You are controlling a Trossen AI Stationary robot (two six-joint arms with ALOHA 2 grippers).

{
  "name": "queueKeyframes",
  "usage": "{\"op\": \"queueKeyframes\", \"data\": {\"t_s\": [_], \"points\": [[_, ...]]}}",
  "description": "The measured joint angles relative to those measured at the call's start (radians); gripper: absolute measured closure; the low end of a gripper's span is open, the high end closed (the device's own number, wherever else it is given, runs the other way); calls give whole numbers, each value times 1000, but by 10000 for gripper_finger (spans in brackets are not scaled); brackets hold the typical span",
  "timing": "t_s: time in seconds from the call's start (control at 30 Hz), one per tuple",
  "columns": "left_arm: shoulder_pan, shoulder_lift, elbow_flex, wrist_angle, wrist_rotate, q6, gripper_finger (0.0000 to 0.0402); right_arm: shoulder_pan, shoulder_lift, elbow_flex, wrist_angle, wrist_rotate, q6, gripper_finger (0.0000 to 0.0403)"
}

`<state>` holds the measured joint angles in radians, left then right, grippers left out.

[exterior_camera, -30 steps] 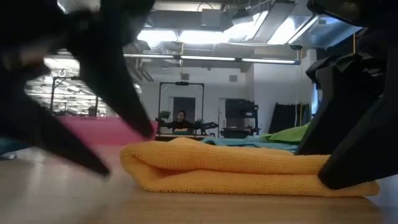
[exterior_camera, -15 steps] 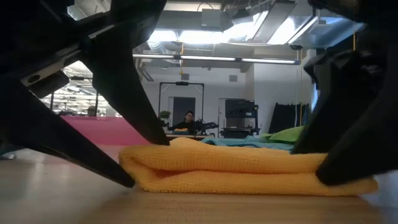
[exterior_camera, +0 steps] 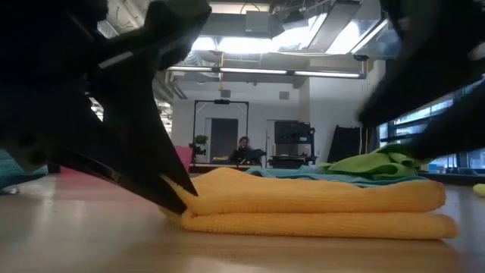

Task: Roll microfiber towels into tight, uniform cylinder then place into a basket
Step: Roll the orange microfiber towel

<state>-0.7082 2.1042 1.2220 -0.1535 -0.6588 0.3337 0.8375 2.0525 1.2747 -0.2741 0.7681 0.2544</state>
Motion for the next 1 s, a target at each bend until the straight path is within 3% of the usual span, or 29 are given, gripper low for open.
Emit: {"op": "queueKeyframes", "data": {"t_s": [0.2,0.57,1.0], "points": [[13,-30,-6,24,26,-104,401,29,0,0,-14,-17,-50,212],[39,-65,-4,40,60,-227,401,42,4,-3,-72,-10,2,107],[89,-93,-1,97,171,-377,401,42,61,-2,-169,76,69,101]]}}
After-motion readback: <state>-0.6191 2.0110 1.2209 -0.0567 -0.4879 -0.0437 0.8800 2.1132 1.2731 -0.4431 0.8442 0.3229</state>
